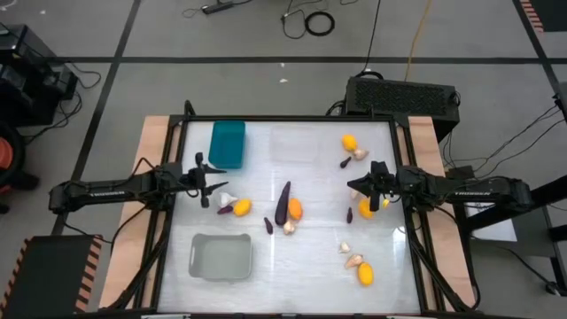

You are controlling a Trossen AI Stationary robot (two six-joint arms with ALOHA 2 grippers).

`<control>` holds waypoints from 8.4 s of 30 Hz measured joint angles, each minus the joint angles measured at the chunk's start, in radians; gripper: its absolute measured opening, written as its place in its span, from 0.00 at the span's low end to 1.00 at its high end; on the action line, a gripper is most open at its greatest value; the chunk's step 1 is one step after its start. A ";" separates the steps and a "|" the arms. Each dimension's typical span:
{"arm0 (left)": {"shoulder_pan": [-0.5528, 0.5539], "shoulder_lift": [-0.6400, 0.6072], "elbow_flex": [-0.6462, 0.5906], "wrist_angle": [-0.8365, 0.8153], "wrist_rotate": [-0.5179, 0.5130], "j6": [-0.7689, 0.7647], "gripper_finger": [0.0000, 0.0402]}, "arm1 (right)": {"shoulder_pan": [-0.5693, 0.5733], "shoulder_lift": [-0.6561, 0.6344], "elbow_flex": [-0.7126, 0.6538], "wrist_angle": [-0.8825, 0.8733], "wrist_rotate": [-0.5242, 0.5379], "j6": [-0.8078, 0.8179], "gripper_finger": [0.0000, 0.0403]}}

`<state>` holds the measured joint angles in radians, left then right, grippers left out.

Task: Sort produce into baskets
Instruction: Put the eggplant into the blue bin

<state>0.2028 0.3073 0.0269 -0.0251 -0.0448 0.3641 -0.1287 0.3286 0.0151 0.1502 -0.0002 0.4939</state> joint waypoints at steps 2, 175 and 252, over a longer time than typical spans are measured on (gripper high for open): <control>0.000 0.000 0.000 0.000 0.000 0.012 0.43 | 0.000 0.000 0.000 0.070 0.020 -0.010 0.01; 0.422 1.145 0.965 -0.570 -0.327 -0.724 0.19 | 0.123 0.222 0.000 0.527 0.057 -0.192 0.01; -0.338 1.287 1.190 -1.196 0.086 -0.748 0.44 | 0.125 0.227 0.000 0.584 0.031 -0.165 0.01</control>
<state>-0.1349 1.5943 1.2167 -1.2216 0.0414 -0.3840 -0.0040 0.5560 0.0154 0.7345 0.0307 0.3290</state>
